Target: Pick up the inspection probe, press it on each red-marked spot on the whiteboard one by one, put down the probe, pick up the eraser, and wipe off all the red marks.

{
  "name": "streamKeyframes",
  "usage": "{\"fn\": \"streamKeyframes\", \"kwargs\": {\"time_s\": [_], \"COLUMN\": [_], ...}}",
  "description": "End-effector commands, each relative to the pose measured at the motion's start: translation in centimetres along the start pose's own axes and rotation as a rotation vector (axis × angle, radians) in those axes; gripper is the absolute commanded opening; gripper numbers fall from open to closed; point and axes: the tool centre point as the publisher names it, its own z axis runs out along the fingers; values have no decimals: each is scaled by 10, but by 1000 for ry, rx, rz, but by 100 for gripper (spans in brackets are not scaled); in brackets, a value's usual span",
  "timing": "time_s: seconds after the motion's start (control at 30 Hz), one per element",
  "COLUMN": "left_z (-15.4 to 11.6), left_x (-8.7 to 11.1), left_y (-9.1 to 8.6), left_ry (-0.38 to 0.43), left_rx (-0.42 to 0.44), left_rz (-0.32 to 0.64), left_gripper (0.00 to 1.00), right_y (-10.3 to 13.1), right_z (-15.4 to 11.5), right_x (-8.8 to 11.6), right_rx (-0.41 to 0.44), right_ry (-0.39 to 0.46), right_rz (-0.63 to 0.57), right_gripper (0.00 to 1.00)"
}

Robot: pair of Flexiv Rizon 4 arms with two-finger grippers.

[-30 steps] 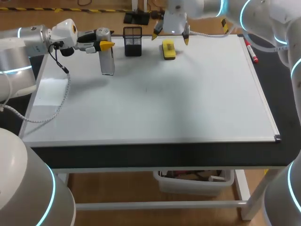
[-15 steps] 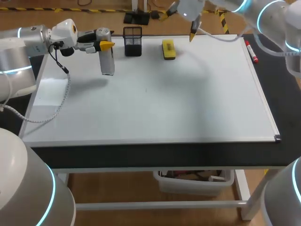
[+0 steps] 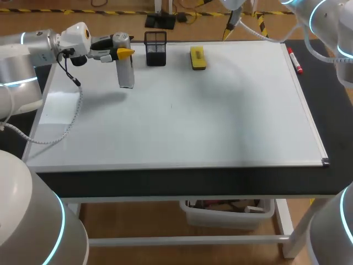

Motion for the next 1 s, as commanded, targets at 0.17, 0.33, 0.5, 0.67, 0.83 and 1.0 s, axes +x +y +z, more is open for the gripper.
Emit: {"fn": "streamKeyframes", "kwargs": {"time_s": [0.17, 0.33, 0.5, 0.67, 0.83, 1.0], "left_z": [0, 0, 0, 0, 0, 0], "left_x": [1, 1, 1, 1, 1, 1], "left_y": [-1, -1, -1, -1, -1, -1], "left_ry": [-1, -1, -1, -1, -1, -1], "left_rx": [-1, -1, -1, -1, -1, -1], "left_rz": [1, 1, 1, 1, 1, 1], "left_gripper": [0, 0, 0, 0, 0, 0], "right_y": [21, 24, 26, 25, 25, 25], "right_z": [-39, -57, -77, -84, -85, -85], "right_x": [0, 6, 9, 11, 13, 13], "right_rx": [22, 38, 51, 50, 54, 54], "right_ry": [29, -10, -23, -35, -27, -27], "right_rz": [83, 113, 129, 136, 164, 164], "right_gripper": [100, 100, 100, 100, 100, 100]}}
